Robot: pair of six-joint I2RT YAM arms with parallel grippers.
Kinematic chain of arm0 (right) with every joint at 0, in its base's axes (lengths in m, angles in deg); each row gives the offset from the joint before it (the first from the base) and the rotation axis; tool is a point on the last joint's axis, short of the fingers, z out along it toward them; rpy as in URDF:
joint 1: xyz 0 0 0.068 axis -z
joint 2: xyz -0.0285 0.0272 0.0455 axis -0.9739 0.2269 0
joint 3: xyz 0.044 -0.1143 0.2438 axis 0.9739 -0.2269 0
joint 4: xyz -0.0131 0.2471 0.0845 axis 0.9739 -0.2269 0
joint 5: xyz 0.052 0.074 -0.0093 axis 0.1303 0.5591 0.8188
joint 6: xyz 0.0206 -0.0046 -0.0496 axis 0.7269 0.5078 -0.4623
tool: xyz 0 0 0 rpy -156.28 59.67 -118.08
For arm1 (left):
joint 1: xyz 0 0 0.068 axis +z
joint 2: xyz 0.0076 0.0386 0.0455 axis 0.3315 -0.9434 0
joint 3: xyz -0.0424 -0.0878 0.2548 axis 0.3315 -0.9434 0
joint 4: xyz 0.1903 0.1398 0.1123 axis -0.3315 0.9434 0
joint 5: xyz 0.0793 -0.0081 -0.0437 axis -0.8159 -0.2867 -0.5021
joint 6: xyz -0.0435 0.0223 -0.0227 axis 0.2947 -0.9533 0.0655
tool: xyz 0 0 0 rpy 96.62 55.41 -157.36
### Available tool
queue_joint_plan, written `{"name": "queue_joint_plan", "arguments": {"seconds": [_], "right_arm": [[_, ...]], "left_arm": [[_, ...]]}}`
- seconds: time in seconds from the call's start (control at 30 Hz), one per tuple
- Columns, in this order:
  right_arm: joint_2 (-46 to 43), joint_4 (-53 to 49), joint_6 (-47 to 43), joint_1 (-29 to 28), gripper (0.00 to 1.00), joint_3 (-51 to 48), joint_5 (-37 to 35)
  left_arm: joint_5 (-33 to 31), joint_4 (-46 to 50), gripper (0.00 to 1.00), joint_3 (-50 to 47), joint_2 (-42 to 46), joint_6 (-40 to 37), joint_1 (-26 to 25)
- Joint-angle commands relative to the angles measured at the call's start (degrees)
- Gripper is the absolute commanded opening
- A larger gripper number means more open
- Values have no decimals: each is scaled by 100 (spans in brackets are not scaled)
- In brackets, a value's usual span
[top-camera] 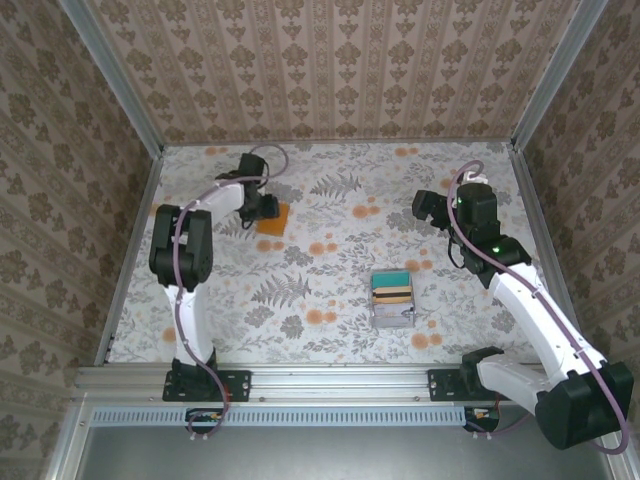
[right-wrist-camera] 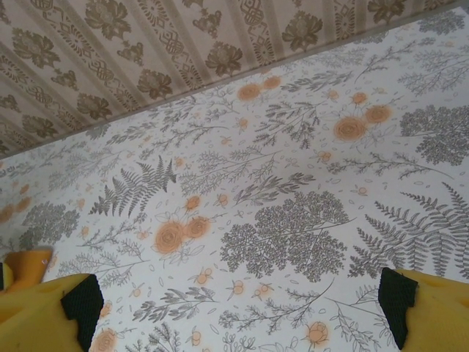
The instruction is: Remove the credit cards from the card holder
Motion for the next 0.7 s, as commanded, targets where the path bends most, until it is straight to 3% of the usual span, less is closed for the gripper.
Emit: {"name": "queue_joint_plan", "arguments": {"seconds": [0.0, 0.17, 0.33, 0.5, 0.67], "right_arm": [[141, 12, -109, -81, 100, 54, 209], [259, 5, -144, -140, 100, 57, 391], [257, -57, -195, -224, 100, 58, 451], [211, -35, -173, -409, 100, 14, 432], [175, 21, -37, -575, 100, -99, 330]], "left_arm": [[175, -40, 50, -790, 491, 687, -374], [-99, -365, 50, -1697, 1097, 1604, -1275], [-558, -295, 53, -1988, 1518, 2310, -2172], [-875, 245, 58, -1714, 1770, 2156, -2588], [-1064, 597, 56, -1495, 1704, 1910, -2856]]}}
